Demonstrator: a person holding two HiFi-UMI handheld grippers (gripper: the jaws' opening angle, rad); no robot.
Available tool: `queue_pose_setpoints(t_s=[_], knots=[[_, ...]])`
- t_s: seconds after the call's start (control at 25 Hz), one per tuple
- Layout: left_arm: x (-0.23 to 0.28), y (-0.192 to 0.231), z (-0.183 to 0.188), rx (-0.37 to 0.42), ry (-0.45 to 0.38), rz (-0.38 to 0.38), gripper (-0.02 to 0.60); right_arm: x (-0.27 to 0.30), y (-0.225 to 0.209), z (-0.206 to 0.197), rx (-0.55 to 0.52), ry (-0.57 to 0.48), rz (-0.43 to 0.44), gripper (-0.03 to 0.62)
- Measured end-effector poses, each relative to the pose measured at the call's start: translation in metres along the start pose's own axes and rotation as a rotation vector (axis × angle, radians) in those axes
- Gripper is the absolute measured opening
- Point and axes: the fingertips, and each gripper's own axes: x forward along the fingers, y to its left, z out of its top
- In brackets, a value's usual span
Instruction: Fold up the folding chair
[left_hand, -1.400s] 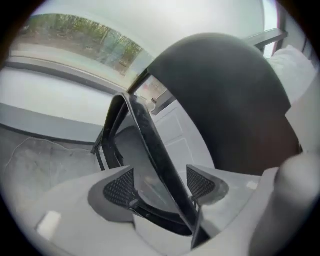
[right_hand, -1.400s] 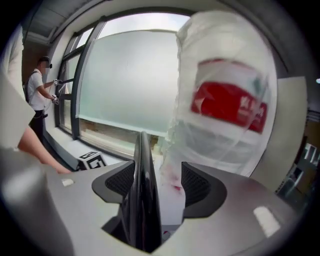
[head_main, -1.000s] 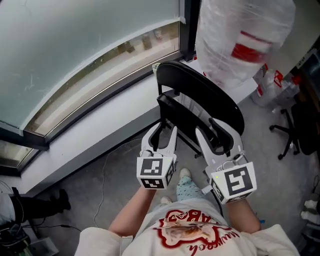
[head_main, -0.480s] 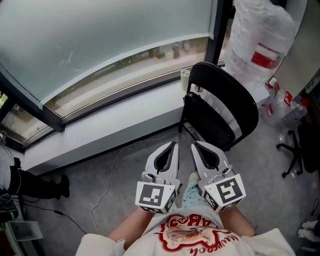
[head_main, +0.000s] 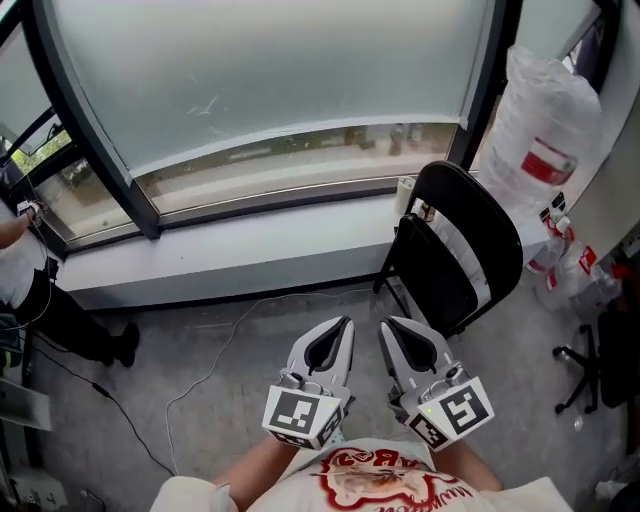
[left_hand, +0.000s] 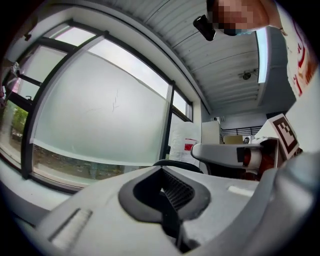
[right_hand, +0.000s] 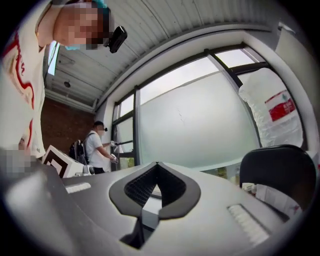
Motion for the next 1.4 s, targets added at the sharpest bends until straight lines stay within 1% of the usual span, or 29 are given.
queue_pose_setpoints(t_s=[0.08,0.12,0.24,0.36,0.52,0.56,0.72,0.8,0.88,0.92,1.0,1.16,1.28,1.4], knots=[[-0.017,-0.016,0.006,-0.012,-0.02,0.0,0.003,-0.016,0.016,0.006,0.029,-0.028,0.063,0.026],[-0.024,-0.025,0.007,-0.014,-0.025,0.004,0.002,-0.026,0.021,0.008,0.026,-0.027,0.077,0.026],[-0.038,-0.061,0.003,-0.018,-0.035,0.042,0.003,-0.063,0.025,0.004,-0.029,0.022,0.068,0.026],[-0.051,-0.108,-0.01,-0.038,-0.045,0.082,0.003,-0.113,0.023,0.0,-0.042,0.056,0.079,0.026],[-0.078,-0.178,-0.037,-0.052,-0.034,0.115,0.003,-0.18,0.037,-0.013,-0.066,0.124,0.2,0.026],[-0.086,-0.193,-0.042,-0.055,-0.035,0.131,0.002,-0.198,0.04,-0.016,-0.073,0.134,0.217,0.025],[-0.122,-0.242,-0.05,-0.075,-0.068,0.211,0.003,-0.266,0.047,-0.02,-0.073,0.149,0.233,0.025],[-0.136,-0.26,-0.047,-0.073,-0.071,0.233,0.003,-0.289,0.055,-0.022,-0.083,0.163,0.289,0.026],[-0.148,-0.275,-0.043,-0.048,-0.055,0.252,0.003,-0.307,0.069,-0.025,-0.118,0.188,0.381,0.026],[-0.154,-0.282,-0.042,-0.032,-0.045,0.26,0.003,-0.314,0.075,-0.026,-0.134,0.193,0.407,0.025],[-0.166,-0.291,-0.041,-0.014,-0.031,0.262,0.003,-0.324,0.084,-0.028,-0.146,0.187,0.411,0.026],[-0.195,-0.3,-0.043,-0.03,-0.028,0.244,0.003,-0.335,0.107,-0.029,-0.136,0.163,0.388,0.026],[-0.218,-0.3,-0.045,-0.032,-0.018,0.231,0.003,-0.339,0.129,-0.03,-0.159,0.168,0.36,0.026],[-0.246,-0.3,-0.046,-0.027,-0.008,0.221,0.003,-0.342,0.154,-0.029,-0.138,0.16,0.31,0.026]])
